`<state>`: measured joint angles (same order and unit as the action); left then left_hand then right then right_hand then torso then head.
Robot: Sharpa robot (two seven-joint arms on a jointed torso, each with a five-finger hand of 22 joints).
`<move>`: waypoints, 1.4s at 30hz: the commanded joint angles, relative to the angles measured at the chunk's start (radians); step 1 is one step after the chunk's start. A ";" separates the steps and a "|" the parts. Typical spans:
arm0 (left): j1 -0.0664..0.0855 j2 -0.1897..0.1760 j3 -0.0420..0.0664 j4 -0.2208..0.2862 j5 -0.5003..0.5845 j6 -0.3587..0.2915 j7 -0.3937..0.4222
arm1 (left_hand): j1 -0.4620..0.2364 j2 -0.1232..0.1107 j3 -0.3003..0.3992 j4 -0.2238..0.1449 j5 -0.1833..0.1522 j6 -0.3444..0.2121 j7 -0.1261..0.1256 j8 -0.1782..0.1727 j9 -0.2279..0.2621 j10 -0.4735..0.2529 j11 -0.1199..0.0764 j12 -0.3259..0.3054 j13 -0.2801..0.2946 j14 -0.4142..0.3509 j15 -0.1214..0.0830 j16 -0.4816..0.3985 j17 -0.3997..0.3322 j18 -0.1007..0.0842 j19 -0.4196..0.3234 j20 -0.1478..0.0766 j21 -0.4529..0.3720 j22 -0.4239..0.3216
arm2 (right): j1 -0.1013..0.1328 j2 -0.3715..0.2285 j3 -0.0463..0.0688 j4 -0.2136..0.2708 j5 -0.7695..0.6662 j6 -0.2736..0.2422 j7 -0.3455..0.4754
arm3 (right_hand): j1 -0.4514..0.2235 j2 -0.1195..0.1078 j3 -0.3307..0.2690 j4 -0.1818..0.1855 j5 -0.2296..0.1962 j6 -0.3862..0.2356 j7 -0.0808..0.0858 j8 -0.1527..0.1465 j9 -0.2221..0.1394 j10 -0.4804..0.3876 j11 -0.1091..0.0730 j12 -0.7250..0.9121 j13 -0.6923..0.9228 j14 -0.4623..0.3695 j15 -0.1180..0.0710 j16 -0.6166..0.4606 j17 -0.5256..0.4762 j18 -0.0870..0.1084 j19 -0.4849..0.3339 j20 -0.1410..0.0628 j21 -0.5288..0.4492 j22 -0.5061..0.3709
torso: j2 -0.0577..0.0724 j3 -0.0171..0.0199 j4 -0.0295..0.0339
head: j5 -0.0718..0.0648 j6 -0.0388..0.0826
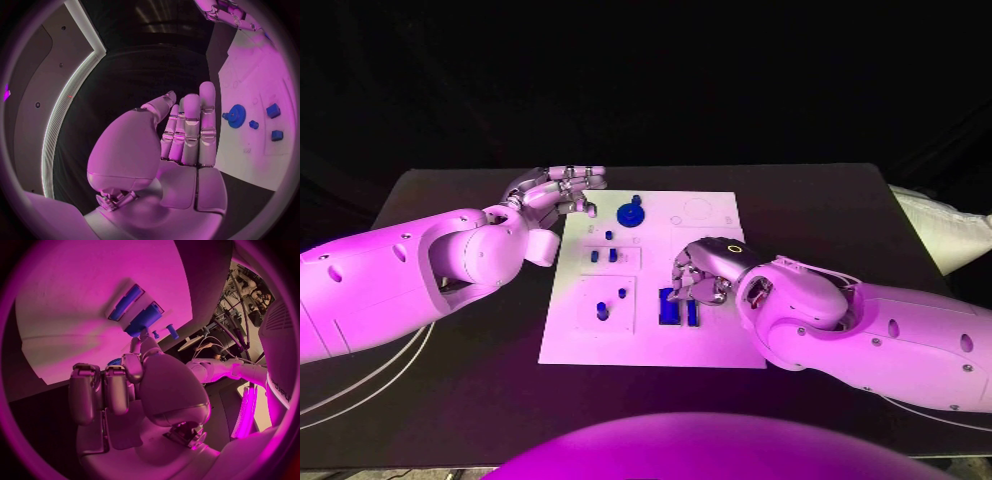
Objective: Assemble the parts on the task board
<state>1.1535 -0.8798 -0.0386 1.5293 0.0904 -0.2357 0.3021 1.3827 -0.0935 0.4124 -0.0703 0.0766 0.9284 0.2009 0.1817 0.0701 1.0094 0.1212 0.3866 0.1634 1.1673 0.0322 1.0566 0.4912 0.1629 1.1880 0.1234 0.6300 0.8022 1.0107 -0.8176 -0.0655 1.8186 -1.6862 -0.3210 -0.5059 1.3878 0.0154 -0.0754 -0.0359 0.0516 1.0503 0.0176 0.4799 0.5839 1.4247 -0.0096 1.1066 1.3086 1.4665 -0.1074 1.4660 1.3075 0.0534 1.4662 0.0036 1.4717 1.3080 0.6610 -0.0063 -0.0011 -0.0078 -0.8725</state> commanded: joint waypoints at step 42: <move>-0.044 0.127 0.002 -0.237 0.058 -0.079 0.121 | -0.421 0.093 -0.165 0.070 -0.006 -0.253 -0.062 -0.104 -0.070 -0.299 -0.005 -0.298 -0.163 -0.502 0.071 -0.913 -0.491 -0.037 -0.646 0.061 -0.549 -0.520 | 0.138 0.130 0.030 -0.618 1.378 -0.124 0.783 | -0.437 -0.015 0.318 -0.068 -0.052 -0.367 0.116 -0.480 -0.438 -0.665 0.110 -1.107 -1.181 -0.701 0.107 -1.358 -1.149 0.071 -0.805 0.129 -1.190 -1.081 | -0.098 -0.0170 -0.0244 | 0.009 0.193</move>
<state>1.1092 -0.7524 -0.0369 1.2888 0.1490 -0.3165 0.4244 1.3278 -0.0551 0.3433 -0.0202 0.0986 0.9327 0.1899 0.1054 0.0564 0.9826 0.1624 0.1181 0.0533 0.9207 0.1430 0.1938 0.0921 0.1802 0.7497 0.2549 0.1100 0.3842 1.1492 -0.6859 -0.0358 1.1957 -0.2949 -0.4408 0.2803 1.3026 -0.0010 0.3438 -0.1465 0.0863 0.9450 0.1846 0.0552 0.1967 1.0512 0.1370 0.0566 0.1639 1.0623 0.0812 0.1414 0.2093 0.1776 0.9199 0.1824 0.3808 0.3056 0.5617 -0.0228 -0.0254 0.0024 -0.6781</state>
